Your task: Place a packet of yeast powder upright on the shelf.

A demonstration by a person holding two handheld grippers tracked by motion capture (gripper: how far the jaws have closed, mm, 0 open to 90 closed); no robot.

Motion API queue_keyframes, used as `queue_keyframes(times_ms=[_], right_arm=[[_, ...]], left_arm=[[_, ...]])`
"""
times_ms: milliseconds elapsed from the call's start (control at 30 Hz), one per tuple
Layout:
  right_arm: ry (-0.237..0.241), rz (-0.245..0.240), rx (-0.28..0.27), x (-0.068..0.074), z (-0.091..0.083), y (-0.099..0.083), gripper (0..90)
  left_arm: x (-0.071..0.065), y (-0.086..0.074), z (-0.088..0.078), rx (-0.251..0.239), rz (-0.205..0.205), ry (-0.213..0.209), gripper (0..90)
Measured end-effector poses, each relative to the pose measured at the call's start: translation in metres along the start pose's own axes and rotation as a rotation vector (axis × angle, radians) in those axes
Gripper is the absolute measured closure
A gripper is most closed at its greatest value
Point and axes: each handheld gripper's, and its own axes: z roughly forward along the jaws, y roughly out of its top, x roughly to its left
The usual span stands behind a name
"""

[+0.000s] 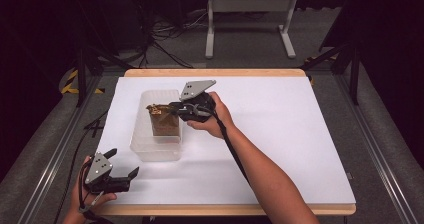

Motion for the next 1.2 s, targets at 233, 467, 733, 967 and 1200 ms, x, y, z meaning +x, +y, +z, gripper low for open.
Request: queue_keyframes(times_ms=[233, 467, 733, 967, 1200], right_arm=[[-0.035, 0.0, 0.019, 0.001, -0.004, 0.002, 66.0], [-0.071, 0.011, 0.032, 0.002, -0.015, 0.004, 61.6], [-0.114, 0.001, 0.044, 0.003, -0.036, 0.003, 57.2], [-0.174, -0.005, 0.078, 0.001, -0.05, -0.002, 54.6], [-0.239, -0.014, 0.138, -0.003, -0.064, -0.013, 52.8]], left_arm=[[0.0, 0.0, 0.0, 0.004, 0.003, 0.001, 4.8], [0.0, 0.0, 0.0, 0.006, 0.006, 0.008, 4.8], [-0.001, 0.001, 0.0, 0.01, 0.009, 0.011, 4.9], [-0.001, 0.001, 0.0, 0.005, 0.001, 0.013, 4.9], [-0.001, 0.002, 0.0, 0.0, 0.005, 0.014, 5.0]])
